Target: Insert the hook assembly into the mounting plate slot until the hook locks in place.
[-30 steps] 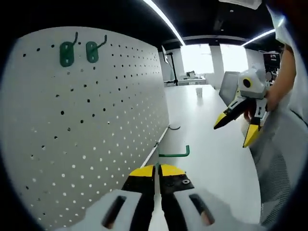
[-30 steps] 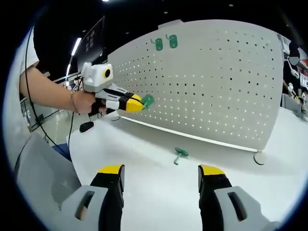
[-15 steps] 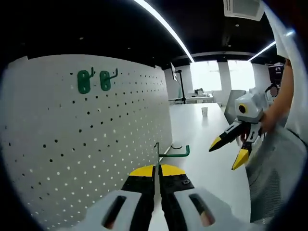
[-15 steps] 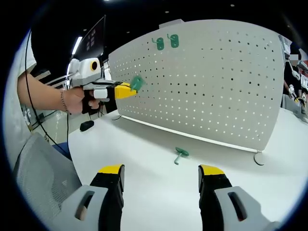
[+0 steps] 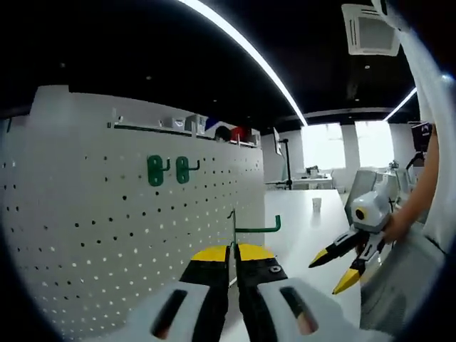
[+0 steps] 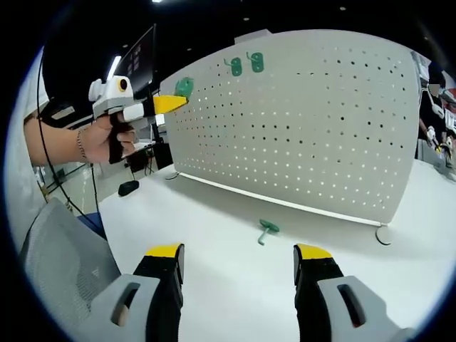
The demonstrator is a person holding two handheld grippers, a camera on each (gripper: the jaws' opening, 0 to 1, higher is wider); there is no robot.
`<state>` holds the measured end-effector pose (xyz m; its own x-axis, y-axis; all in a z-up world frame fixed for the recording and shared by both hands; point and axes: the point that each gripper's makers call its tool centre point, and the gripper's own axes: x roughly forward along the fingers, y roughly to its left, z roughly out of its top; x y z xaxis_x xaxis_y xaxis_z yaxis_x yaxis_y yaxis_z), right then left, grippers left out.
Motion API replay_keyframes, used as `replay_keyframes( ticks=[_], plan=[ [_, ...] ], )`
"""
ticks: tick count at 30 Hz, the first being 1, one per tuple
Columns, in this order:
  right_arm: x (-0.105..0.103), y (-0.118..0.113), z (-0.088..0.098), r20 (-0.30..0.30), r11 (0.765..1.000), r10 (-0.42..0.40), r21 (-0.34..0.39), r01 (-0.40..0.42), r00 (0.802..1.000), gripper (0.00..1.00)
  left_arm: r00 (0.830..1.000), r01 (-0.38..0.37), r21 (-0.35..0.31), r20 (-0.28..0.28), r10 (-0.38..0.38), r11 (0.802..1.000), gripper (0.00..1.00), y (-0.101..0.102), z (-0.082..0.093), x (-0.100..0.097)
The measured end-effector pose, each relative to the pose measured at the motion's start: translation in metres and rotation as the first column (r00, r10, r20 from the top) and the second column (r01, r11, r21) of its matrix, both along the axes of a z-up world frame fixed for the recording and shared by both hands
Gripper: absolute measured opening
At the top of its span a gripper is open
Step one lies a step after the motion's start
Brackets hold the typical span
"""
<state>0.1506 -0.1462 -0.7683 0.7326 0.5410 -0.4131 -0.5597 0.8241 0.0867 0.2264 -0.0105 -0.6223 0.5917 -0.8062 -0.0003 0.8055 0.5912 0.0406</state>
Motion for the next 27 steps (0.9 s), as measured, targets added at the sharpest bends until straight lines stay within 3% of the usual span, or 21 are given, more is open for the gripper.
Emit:
replay_keyframes(
  ticks=[9,11,17,27],
  plan=[
    [0.0,0.001,0.0,0.001,1.0,0.0,0.004,0.0,1.0,0.6,0.998,-0.044,-0.122,0.031,0.048,0.992,0.02,0.01,0.038,-0.013],
    [0.0,0.001,0.001,0.003,1.0,-0.001,0.005,0.001,1.0,0.6,0.997,-0.057,-0.102,0.038,0.061,0.993,0.02,0.013,0.039,-0.015],
    [0.0,0.001,0.001,0.004,1.0,0.002,0.003,-0.002,1.0,0.6,0.997,-0.073,-0.135,0.031,0.077,0.988,0.02,0.021,0.046,-0.016],
    [0.0,-0.001,0.001,0.003,1.0,-0.003,0.001,0.003,1.0,0.6,0.996,-0.082,-0.151,0.031,0.088,0.985,0.02,0.019,0.052,-0.018]
  ],
)
